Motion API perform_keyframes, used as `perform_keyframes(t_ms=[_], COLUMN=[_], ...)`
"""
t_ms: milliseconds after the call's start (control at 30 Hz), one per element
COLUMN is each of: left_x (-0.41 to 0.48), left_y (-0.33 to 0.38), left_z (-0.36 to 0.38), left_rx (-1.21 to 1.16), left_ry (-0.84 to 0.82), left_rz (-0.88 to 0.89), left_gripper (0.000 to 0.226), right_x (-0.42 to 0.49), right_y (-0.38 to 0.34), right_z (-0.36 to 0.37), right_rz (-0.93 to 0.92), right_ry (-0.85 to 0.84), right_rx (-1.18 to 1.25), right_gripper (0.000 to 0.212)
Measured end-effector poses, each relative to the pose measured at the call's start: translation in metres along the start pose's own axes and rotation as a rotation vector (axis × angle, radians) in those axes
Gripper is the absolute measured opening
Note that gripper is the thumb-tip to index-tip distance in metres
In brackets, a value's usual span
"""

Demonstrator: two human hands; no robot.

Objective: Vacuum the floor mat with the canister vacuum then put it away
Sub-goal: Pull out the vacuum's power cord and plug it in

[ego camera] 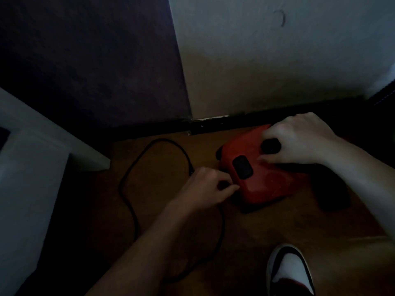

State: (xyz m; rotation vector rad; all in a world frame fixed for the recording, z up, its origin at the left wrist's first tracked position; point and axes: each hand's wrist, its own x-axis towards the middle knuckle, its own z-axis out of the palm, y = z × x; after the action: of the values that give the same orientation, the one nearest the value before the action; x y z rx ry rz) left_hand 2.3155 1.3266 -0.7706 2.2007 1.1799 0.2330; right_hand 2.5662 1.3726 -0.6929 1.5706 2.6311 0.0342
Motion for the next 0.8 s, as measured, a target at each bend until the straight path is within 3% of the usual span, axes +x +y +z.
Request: perform_keyframes(t_ms=[67, 200, 300, 400, 467, 533, 600, 667, 733, 800], left_x=[-0.001, -0.004, -0.009, -0.01, -0.001, 0.012, 0.021, 0.019, 0.006, -0.011], left_y=[0.004, 0.001, -0.01, -0.029, -0.045, -0.049, -0.044, -0.04, -0.041, -0.042], left_z=[0.003, 0.021, 0.043, 0.067, 0.076, 0.071, 0.055, 0.038, 0.018, -0.004], left_rx=[0.09, 0.053, -0.185, -0.388, -0.467, -0.746, -1.035, -1.062, -0.84, -0.547], left_ry=[-0.12, -0.244, -0.281, -0.226, -0.125, 0.043, 0.247, 0.357, 0.335, 0.187], left_rz=[-0.019, -0.161, -0.356, -0.594, -0.725, -0.802, -0.747, -0.569, -0.334, -0.128], left_gripper=[0.023, 0.024, 0.019, 0.013, 0.015, 0.012, 0.013, 0.033, 0.037, 0.03], right_x=[0.0, -0.001, -0.002, -0.001, -0.001, -0.002, -0.003, -0.004, -0.003, -0.002], right_y=[0.0, 0.0, 0.0, 0.001, 0.001, 0.0, 0.0, 0.0, 0.0, 0.001], right_z=[0.0, -0.001, -0.001, 0.0, -0.001, -0.002, -0.001, 0.0, 0.0, -0.001], right_rz=[-0.002, -0.003, -0.011, -0.016, -0.012, -0.006, -0.012, -0.019, -0.022, -0.017], right_ry=[-0.002, 0.0, 0.001, 0.005, 0.0, -0.01, 0.003, 0.012, 0.024, 0.015], right_rx=[-0.013, -0.02, -0.006, -0.003, 0.013, 0.026, 0.024, 0.022, 0.017, 0.022], right_gripper=[0.047, 0.047, 0.048, 0.046, 0.038, 0.036, 0.037, 0.043, 0.044, 0.039])
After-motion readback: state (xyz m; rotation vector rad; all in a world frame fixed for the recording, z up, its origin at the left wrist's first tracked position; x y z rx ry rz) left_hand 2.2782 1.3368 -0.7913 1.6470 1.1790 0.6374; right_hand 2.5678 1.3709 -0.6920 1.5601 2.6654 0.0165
